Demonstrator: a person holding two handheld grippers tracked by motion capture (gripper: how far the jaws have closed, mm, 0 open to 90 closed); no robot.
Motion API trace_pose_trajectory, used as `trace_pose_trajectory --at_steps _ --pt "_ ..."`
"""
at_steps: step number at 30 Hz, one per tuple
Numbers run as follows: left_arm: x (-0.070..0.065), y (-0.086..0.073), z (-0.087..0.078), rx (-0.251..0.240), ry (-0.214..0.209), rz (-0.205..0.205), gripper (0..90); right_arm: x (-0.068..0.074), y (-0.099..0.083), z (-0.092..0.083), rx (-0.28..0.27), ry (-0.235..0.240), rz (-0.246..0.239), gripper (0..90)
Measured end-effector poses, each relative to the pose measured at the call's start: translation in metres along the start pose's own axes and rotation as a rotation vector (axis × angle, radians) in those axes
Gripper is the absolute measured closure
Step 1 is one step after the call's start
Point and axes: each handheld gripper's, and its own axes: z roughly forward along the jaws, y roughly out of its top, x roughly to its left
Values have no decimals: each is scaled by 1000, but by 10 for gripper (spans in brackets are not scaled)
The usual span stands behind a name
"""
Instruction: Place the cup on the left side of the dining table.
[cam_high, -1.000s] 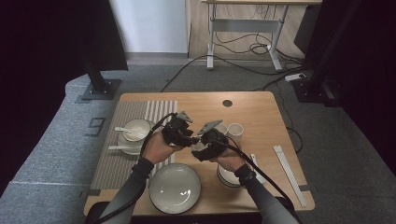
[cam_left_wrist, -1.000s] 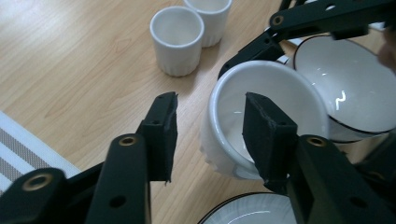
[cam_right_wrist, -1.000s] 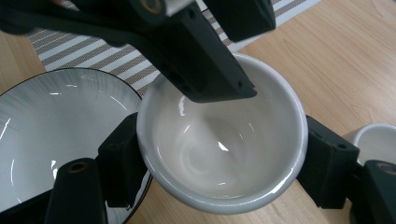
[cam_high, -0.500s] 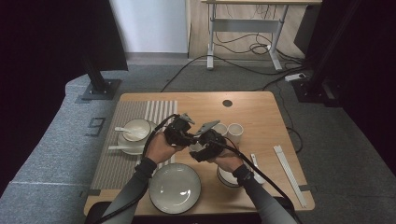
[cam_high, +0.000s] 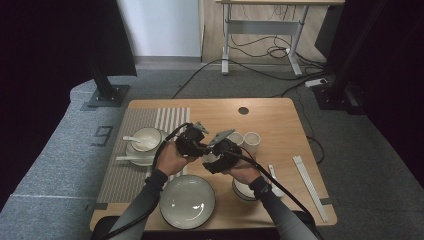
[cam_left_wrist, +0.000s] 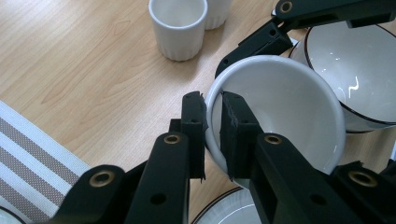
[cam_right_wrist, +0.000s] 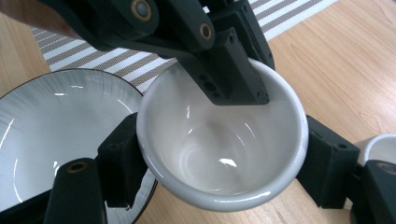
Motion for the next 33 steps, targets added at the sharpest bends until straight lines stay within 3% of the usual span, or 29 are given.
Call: trace_pose_trajectory --at_steps 5,6,10,18,25,33 --pt "2 -1 -1 -1 -1 -6 810 -1 0 0 -16 6 -16 247" --pt "3 -2 -2 -1 9 -8 814 -4 0 -1 -38 29 4 203" --pt "5 -4 -4 -4 12 -18 816 -7 0 -2 -47 13 15 141" --pt "9 -6 -10 2 24 -23 819 -10 -2 -3 -63 37 24 118" --pt "17 -14 -15 13 39 -52 820 -13 -7 -10 -90 58 43 108" --pt "25 -23 -23 20 47 -73 822 -16 -11 -15 -101 42 47 80"
